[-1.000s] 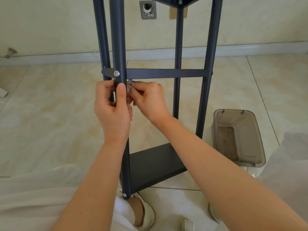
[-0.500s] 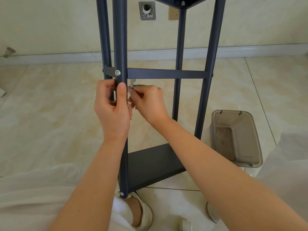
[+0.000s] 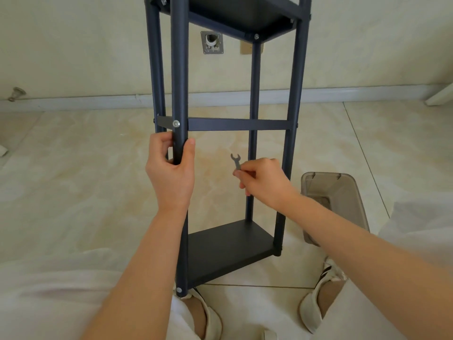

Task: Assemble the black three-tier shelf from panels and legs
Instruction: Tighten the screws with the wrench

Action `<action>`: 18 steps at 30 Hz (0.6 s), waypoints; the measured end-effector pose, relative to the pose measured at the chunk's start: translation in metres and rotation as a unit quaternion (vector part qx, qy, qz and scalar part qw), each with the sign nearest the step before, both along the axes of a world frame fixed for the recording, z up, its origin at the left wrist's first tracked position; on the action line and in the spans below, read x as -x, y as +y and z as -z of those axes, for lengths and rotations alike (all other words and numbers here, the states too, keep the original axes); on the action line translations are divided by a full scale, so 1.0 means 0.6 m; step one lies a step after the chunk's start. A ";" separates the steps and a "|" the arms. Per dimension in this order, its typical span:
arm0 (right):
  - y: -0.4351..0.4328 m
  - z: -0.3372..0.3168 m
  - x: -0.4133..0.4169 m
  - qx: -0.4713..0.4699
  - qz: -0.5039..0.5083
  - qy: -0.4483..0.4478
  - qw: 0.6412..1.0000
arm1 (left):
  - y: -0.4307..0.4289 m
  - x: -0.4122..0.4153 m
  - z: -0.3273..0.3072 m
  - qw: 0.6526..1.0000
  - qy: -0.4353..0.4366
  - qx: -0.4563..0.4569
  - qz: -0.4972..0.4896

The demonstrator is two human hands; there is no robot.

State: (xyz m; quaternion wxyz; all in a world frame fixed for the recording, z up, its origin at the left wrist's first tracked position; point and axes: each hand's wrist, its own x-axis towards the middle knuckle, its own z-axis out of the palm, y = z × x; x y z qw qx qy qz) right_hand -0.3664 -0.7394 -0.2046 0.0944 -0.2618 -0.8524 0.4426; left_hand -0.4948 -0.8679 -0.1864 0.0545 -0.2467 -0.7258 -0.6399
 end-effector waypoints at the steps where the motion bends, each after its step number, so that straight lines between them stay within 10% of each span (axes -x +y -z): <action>1: 0.012 -0.013 -0.005 -0.016 0.004 -0.009 1.000 | 0.000 0.001 -0.001 1.000 0.004 0.001 -0.005; 8: 0.119 -0.091 -0.040 -0.163 -0.008 -0.141 0.976 | -0.008 0.001 0.002 1.000 0.021 0.014 -0.019; 18: 0.216 -0.113 -0.034 0.072 0.197 -0.111 0.971 | -0.030 -0.006 0.015 0.997 0.072 0.015 -0.005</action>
